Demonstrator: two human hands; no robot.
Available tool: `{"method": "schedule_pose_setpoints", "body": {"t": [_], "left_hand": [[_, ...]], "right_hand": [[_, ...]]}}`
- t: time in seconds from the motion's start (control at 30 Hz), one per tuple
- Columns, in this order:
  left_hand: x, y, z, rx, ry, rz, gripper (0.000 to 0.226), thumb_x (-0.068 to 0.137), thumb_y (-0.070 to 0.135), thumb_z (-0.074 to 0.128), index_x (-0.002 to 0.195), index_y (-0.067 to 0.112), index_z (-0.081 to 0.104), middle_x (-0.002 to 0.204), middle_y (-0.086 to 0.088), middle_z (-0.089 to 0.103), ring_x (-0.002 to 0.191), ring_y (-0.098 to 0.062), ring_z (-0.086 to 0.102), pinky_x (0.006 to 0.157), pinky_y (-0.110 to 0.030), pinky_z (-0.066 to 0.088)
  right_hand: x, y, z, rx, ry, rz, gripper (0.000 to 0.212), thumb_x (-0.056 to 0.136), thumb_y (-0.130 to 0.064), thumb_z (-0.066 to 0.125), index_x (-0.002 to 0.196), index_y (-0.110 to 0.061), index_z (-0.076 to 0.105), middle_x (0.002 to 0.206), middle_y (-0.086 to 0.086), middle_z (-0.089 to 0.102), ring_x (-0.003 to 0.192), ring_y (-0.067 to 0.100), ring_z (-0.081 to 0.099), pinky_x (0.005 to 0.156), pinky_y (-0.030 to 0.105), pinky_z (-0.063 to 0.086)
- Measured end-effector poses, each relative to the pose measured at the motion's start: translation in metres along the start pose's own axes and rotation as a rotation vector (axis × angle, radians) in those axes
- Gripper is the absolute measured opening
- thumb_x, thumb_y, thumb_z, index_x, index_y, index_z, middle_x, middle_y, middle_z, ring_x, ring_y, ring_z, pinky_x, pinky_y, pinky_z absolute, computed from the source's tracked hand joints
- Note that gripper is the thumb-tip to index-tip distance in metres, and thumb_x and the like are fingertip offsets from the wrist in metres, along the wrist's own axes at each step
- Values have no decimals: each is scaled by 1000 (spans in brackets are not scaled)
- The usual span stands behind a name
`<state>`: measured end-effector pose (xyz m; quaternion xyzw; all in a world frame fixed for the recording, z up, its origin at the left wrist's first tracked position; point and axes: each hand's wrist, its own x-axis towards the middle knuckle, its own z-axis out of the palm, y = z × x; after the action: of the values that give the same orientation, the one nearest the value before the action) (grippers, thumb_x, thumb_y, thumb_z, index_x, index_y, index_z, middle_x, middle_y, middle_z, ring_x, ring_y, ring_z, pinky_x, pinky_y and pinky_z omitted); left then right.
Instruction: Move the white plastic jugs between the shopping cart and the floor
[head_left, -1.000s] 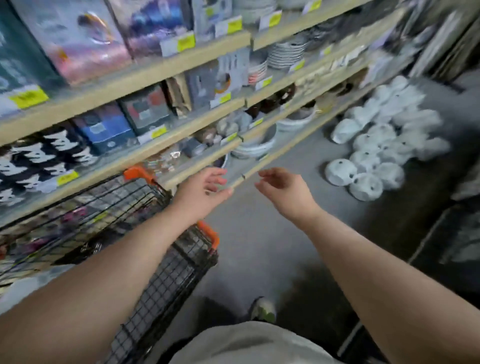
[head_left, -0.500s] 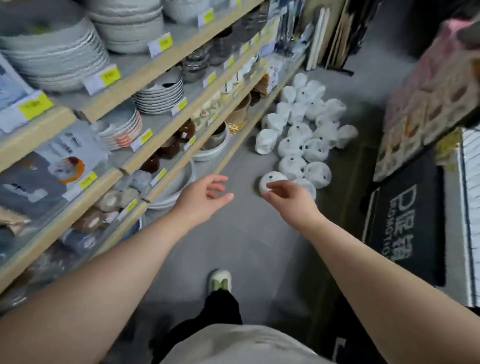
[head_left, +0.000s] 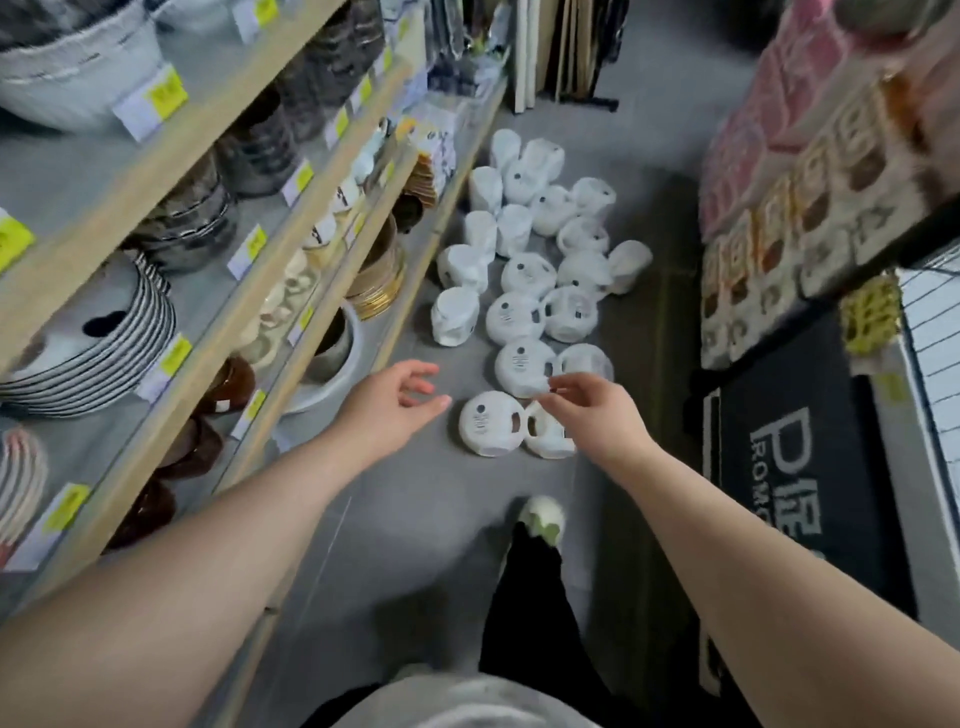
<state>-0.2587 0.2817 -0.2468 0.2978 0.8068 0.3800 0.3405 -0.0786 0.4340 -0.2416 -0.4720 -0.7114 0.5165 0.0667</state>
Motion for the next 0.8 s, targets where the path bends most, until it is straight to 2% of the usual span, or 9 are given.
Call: {"method": "schedule_pose_setpoints", "body": {"t": [0.1,0.23,0.33,0.43,0.5,0.57,0.63,0.7,0.8], "left_hand": [[69,-2,23,-43,38,-50,33,85,25,71,115,27,58,106,2,64,87,-11,59,83,-26,47],[144,-18,62,-90,21,-147,39,87,22,70,123,19,58,108,-1,64,94,-15,61,84,-24,44],[196,-48,86,-66,-21,-195,39,87,23,70,124,19,58,105,1,64,96,-17,61,89,-28,45],[249,-101,113,-44,-51,-225,39,85,24,71,122,20,59,100,4,64,95,-19,62,94,-33,46],[283,-146,135,-29,-69,-245,38,85,23,72,121,21,59,99,4,64,92,-19,61,93,-33,46],[315,-193,162,-15,-90,-267,40,85,22,72,122,21,58,102,2,65,88,-17,59,87,-28,45],[347,-240,190,-10,-108,-279,42,84,23,72,124,20,58,104,1,65,87,-14,58,87,-27,44],[378,-287,218,4,-126,-289,45,83,26,73,125,21,57,104,3,65,91,-15,60,92,-31,47],[418,-348,257,36,-181,-325,53,82,27,74,131,21,54,120,0,62,99,-15,57,95,-27,42]], "right_hand": [[79,10,-9,-23,-17,34,34,89,-28,65,120,-14,62,81,-17,63,63,5,58,67,23,48],[169,31,-9,-85,-71,95,31,90,-26,63,119,-13,61,75,-15,62,51,9,54,51,14,42],[227,59,5,-109,-87,143,29,91,-26,61,117,-15,61,73,-14,62,49,7,53,52,14,44],[281,109,36,-109,-94,213,34,87,-34,63,118,-19,62,95,-7,69,69,13,58,75,30,51],[314,150,63,-87,-89,260,38,87,-32,65,121,-16,62,109,0,69,86,16,59,84,34,48],[346,193,90,-98,-99,288,38,89,-28,64,123,-13,61,110,1,67,93,16,59,81,26,47],[377,234,118,-117,-117,307,38,90,-25,63,126,-14,59,103,-1,62,87,14,58,71,20,42],[406,275,146,-141,-144,323,42,91,-25,62,131,-15,55,100,-1,58,77,14,60,72,22,41],[448,328,185,-186,-156,332,49,93,-28,60,139,-19,48,123,6,60,106,26,61,62,14,39]]}}
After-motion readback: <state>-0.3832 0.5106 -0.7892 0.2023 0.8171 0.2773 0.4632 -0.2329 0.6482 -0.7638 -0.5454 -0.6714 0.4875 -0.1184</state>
